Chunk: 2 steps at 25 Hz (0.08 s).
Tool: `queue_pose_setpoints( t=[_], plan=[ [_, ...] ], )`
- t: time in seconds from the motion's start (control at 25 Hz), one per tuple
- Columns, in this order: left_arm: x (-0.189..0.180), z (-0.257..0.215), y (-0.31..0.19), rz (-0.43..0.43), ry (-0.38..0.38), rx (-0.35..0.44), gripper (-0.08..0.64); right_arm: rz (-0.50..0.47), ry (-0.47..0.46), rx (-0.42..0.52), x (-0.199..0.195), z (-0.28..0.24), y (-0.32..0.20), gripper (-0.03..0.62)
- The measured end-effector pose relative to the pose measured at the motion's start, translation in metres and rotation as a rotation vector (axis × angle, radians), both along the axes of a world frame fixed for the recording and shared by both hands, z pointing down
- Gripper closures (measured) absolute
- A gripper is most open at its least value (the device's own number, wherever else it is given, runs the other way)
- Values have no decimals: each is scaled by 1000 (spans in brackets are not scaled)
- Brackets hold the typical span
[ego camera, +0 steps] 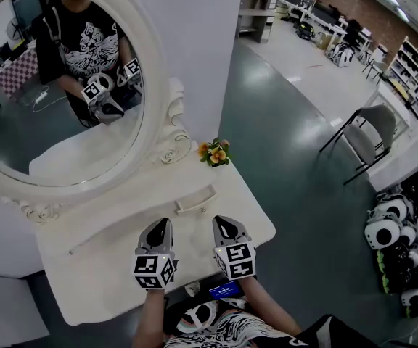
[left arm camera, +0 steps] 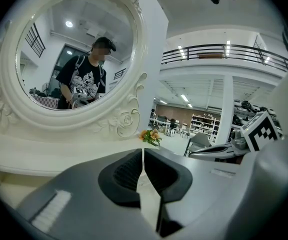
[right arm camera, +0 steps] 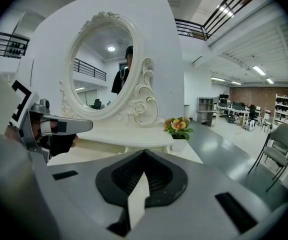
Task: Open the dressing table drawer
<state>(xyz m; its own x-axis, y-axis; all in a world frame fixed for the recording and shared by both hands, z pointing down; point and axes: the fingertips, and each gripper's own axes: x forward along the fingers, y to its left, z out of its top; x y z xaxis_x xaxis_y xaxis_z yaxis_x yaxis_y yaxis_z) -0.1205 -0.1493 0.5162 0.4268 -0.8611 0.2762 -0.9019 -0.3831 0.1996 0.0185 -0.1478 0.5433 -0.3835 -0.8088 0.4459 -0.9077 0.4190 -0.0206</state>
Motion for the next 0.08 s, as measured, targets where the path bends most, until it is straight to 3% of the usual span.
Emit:
queue_pose_setpoints(
  t=[0.08],
  plan=[
    [0,2,0,0,-1,-3,546,-1,3,-4,0,2,1,592]
  ],
)
